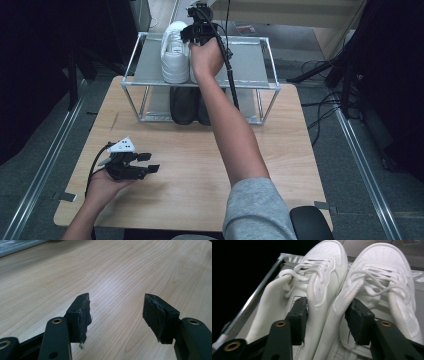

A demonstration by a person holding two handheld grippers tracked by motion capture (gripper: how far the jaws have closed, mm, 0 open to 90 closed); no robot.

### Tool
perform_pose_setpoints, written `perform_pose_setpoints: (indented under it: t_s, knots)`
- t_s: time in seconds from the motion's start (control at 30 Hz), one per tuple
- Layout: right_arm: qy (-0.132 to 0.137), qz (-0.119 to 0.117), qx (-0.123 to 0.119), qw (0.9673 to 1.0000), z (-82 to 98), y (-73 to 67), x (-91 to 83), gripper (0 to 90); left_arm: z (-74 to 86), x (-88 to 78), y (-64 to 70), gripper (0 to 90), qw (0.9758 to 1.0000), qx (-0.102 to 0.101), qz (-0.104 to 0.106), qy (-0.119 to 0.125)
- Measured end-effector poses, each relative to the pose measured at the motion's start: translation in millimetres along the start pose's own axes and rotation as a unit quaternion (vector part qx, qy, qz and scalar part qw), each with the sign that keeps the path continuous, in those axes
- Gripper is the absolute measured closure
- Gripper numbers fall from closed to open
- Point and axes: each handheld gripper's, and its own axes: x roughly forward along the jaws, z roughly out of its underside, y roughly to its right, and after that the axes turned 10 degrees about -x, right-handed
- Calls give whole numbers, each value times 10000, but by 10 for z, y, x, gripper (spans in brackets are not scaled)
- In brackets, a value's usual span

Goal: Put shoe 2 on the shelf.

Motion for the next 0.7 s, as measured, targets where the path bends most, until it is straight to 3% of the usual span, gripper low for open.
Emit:
perform_pose_setpoints:
  t_s: [0.27,0.47,0.53,0.7]
  knots:
    - [118,-330,-154,9993,71,108,-204,468,3,14,0,391,10000,7,-11,-56]
    - [188,-507,-363,9979,154,163,-349,456,2,18,-1,390,10000,15,-32,-82]
    - [215,-474,-535,9972,188,172,-401,456,3,24,2,390,9999,22,-28,-101]
    - [287,-652,-602,9956,266,224,-538,467,0,39,4,390,9999,19,-36,-124]
